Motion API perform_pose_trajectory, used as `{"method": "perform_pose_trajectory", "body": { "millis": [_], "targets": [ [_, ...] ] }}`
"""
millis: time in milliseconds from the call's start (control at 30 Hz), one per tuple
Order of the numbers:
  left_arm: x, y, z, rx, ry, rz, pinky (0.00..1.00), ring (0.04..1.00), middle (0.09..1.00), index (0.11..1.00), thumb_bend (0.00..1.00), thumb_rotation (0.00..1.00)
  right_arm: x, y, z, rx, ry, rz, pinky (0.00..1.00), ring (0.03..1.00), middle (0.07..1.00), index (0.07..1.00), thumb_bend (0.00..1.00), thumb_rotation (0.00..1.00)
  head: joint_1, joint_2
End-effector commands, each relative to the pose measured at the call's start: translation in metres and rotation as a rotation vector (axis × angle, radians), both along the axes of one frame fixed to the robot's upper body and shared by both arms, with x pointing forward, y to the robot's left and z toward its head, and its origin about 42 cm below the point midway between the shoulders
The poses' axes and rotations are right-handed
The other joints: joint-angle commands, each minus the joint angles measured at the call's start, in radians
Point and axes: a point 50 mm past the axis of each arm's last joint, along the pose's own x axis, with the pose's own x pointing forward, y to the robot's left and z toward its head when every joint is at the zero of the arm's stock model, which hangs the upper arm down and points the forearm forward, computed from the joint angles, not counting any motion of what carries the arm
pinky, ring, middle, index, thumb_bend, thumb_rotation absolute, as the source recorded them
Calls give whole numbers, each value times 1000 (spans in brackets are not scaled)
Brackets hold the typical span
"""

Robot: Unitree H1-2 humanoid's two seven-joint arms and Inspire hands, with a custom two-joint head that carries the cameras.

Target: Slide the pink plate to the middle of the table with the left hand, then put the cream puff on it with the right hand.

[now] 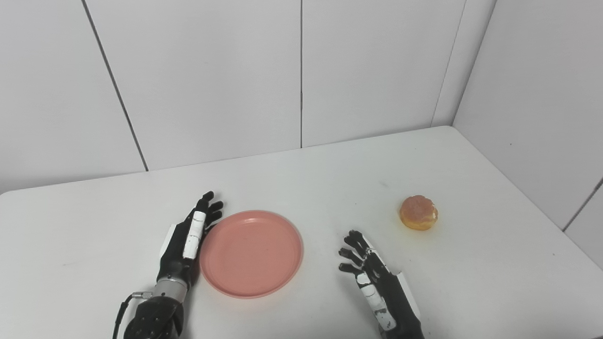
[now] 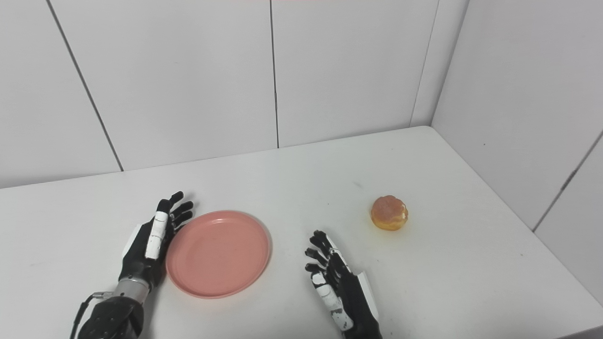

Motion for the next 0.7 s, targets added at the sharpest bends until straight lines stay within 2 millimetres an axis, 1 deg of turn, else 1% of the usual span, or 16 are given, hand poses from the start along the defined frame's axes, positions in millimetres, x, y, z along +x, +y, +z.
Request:
{"method": "perform_pose_trajectory", "body": {
  "millis": [0,33,133,267,367,400,433,467,500,567,667],
  "targets": [
    [3,-4,18,9,-47,7,820,878,874,892,985,996,2,-2,2,-34,24,6,736,828,874,896,812,864,1,0],
    [3,-4,19,12,-47,10,817,877,874,892,983,996,2,-4,6,-50,10,9,737,829,875,896,821,865,6,4],
    [2,-4,20,17,-43,15,813,877,876,895,979,997,1,-7,14,-102,-23,8,730,829,878,900,821,874,5,-2],
    [3,-4,18,20,-44,17,800,874,873,890,980,1000,2,-11,24,-164,-62,-5,700,805,862,880,838,847,-4,-12],
    [3,-5,17,18,-43,17,796,871,874,893,978,1000,2,-12,33,-204,-84,-10,682,801,861,875,849,837,-4,-12],
    [3,-5,16,17,-42,17,797,871,875,892,978,1000,1,-13,35,-225,-91,-13,678,801,864,875,852,836,-12,-29],
    [3,-5,15,17,-41,18,797,871,874,892,976,999,1,-13,36,-240,-94,-15,674,800,867,876,854,843,-12,-29],
    [2,-5,13,18,-40,16,796,870,872,890,974,998,1,-15,40,-287,-106,-30,694,807,873,875,853,836,-21,-47],
    [2,-4,11,19,-39,14,795,871,873,893,970,999,1,-18,44,-330,-117,-45,687,793,865,874,845,860,-26,-56],
    [1,-2,7,18,-33,14,797,873,875,895,971,1000,2,-22,51,-410,-144,-78,683,781,857,870,844,871,-44,-81],
    [1,2,-1,10,-26,14,815,882,878,900,962,1000,4,-32,62,-514,-177,-135,666,800,875,874,846,864,-73,-116]
  ]
}}
